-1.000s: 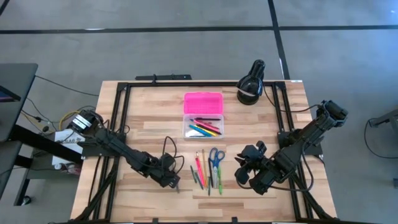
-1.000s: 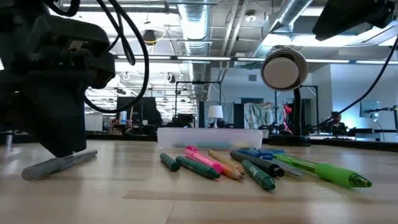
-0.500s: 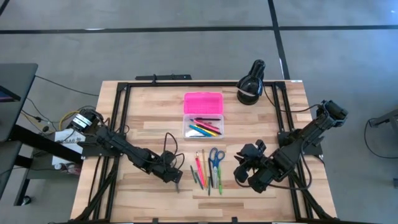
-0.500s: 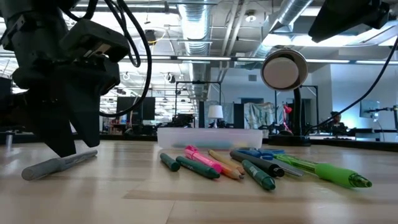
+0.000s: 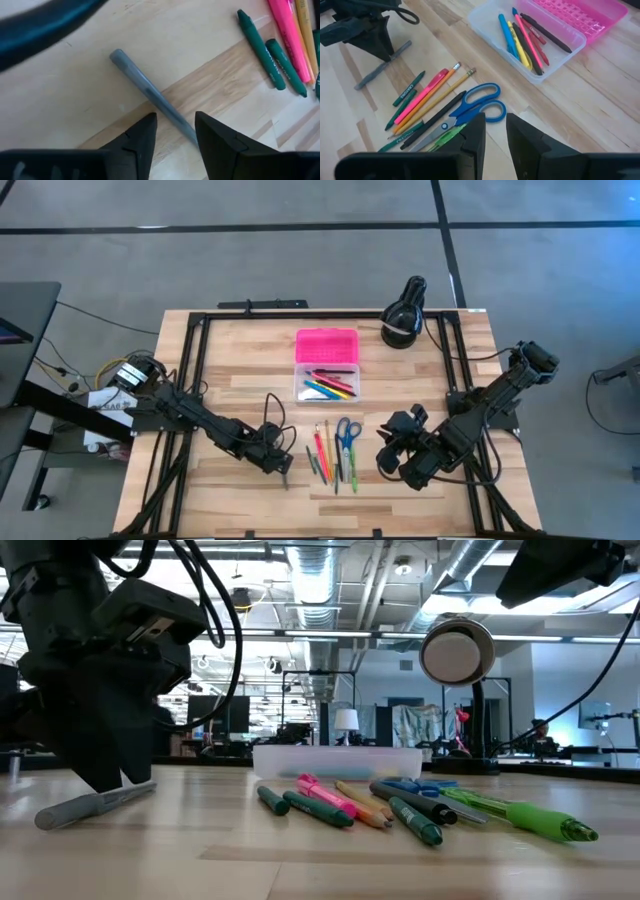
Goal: Pick & place school supplies into a supply box
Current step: Put the gray pen into the pink supply box
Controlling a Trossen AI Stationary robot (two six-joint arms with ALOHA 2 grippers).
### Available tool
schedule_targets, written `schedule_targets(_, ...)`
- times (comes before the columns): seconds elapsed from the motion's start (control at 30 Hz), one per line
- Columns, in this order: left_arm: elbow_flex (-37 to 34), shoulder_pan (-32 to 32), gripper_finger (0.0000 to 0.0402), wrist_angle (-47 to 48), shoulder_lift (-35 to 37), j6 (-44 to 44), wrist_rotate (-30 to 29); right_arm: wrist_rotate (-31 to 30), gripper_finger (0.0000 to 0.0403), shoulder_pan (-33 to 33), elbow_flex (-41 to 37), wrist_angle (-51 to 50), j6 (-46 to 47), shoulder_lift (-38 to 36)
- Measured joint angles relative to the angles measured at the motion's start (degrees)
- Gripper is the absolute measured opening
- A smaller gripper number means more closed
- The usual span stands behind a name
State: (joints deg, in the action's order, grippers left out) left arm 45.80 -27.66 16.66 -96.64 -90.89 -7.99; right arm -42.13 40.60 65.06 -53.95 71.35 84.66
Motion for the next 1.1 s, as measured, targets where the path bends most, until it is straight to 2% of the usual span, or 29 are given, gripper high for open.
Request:
schedule_targets(0.5, -0.04, 0.09, 0.0093, 1.41, -0.02, 5.76, 2.35, 0.02, 0.007, 0.0, 0.0, 0.0, 0.02, 0.0)
schedule_targets(0.77, -0.04, 0.09, 0.0075, 3.1, -0.02, 14.9, 3.58, 0.04, 0.007, 0.0, 0.0, 0.0, 0.04, 0.0)
schedule_targets(0.97, -0.07, 0.17, 0.0072, 2.68, -0.02, 17.81, 5.66, 0.08, 0.007, 0.0, 0.0, 0.0, 0.04, 0.0)
schedule_targets(1.1, 1.68, -0.34, 0.0072, 3.66, -0.14, 24.48, 6.21, 0.09, 0.007, 0.0, 0.0, 0.0, 0.04, 0.0)
